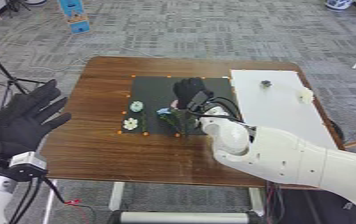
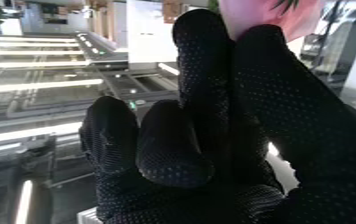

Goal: Arrange flowers

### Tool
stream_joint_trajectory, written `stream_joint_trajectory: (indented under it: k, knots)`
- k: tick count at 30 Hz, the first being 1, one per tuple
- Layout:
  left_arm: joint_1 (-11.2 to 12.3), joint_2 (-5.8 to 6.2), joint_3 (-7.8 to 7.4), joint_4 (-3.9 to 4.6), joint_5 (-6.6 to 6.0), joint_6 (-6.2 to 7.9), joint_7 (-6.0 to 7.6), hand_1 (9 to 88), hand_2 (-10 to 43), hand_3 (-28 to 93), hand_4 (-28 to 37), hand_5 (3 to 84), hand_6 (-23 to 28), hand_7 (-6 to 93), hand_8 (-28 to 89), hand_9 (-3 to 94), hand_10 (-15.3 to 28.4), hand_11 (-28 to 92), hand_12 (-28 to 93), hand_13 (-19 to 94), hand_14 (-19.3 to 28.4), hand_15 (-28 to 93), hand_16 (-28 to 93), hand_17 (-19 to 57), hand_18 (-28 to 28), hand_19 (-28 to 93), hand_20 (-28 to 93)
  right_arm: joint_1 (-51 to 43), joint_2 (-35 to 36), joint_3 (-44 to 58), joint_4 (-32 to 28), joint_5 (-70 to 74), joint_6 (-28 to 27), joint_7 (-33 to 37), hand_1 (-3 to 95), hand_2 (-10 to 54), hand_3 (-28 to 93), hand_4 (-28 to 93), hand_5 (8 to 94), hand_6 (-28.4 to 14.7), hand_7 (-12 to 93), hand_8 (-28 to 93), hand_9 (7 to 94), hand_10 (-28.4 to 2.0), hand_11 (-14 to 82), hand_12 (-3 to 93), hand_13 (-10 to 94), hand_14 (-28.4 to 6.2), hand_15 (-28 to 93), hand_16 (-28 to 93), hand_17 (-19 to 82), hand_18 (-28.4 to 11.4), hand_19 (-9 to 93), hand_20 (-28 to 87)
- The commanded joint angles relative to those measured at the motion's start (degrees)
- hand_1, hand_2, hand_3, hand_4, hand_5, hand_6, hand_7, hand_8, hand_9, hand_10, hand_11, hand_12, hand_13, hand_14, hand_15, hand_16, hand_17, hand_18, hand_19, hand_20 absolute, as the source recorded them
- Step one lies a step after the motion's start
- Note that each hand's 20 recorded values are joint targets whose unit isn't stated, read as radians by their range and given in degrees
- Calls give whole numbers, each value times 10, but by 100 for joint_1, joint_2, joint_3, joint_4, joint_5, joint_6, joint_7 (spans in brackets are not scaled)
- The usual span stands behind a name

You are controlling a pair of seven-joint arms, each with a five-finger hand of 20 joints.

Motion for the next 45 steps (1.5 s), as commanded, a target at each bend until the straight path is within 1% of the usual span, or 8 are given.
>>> stream_joint_trajectory:
  k: [1, 3, 6, 10, 22, 25, 32, 45]
  knots:
    - [-136, 48, 74, 79, -19, 11, -61, 195, -50, 682, -283, 278, 33, 132, -72, 202, 98, 102, 175, 168, 130, 112, 63, -132, 237, 391, 66, 24, -81, 191, 120, -157, -53, 34, 482, -95, 822, -238, 731, 19, 454, 27, 839, -69, 212, 472, 758, -49, 867, 340, 459, -211, 932, 685]
    - [-127, 52, 61, 71, -17, 6, -54, 194, -51, 684, -283, 278, 33, 132, -72, 202, 98, 103, 175, 168, 130, 112, 63, -132, 236, 391, 66, 30, -64, 154, 127, -147, -117, 28, 482, -95, 822, -238, 730, 19, 456, 26, 839, -69, 213, 472, 758, -49, 867, 340, 458, -211, 932, 686]
    - [-194, 72, 93, 125, -22, 20, -65, 195, -50, 682, -283, 279, 33, 132, -73, 202, 98, 103, 175, 168, 131, 112, 62, -132, 237, 391, 66, 20, -91, 154, 222, -132, -145, -52, 483, -95, 821, -240, 731, 18, 456, 21, 838, -69, 212, 471, 758, -49, 867, 340, 458, -211, 932, 686]
    - [-155, 39, 64, 102, -21, 17, -60, 196, -50, 682, -283, 279, 33, 132, -73, 202, 98, 103, 175, 168, 131, 112, 63, -132, 236, 391, 66, 17, -108, 147, 178, -162, -264, 2, 483, -95, 822, -241, 731, 20, 458, 19, 837, -68, 212, 471, 758, -49, 867, 340, 457, -210, 932, 686]
    - [-72, 6, 21, 41, -22, 9, -53, 196, -49, 681, -283, 279, 33, 133, -73, 202, 98, 105, 174, 168, 130, 113, 63, -132, 236, 391, 66, -55, -101, 141, 93, -232, -491, 144, 474, -95, 821, -232, 725, 24, 462, 13, 836, -67, 209, 467, 755, -48, 868, 343, 455, -210, 932, 685]
    - [-92, 13, 34, 48, -23, -2, -61, 196, -49, 681, -283, 279, 33, 133, -73, 202, 99, 104, 174, 168, 130, 113, 63, -132, 236, 391, 66, -146, -100, 272, 47, -261, -640, 111, 475, -95, 817, -236, 725, 24, 459, 12, 834, -66, 206, 465, 754, -48, 867, 344, 453, -210, 932, 685]
    - [-20, -5, -19, 4, -35, -4, -60, 196, -49, 682, -283, 279, 33, 133, -73, 202, 99, 104, 174, 168, 130, 113, 62, -132, 236, 391, 66, -165, -97, 281, 26, -270, -771, 160, 471, -95, 805, -254, 705, 28, 458, 14, 824, -63, 195, 463, 746, -49, 868, 347, 447, -207, 932, 683]
    - [-78, 1, 22, 35, -29, 16, -71, 198, -47, 680, -283, 279, 33, 133, -73, 202, 97, 103, 174, 168, 130, 113, 62, -132, 236, 392, 66, -160, -103, 381, 159, -407, -984, 223, 464, -95, 773, -282, 641, 26, 450, 20, 773, -60, 179, 454, 718, -50, 871, 348, 420, -202, 932, 669]
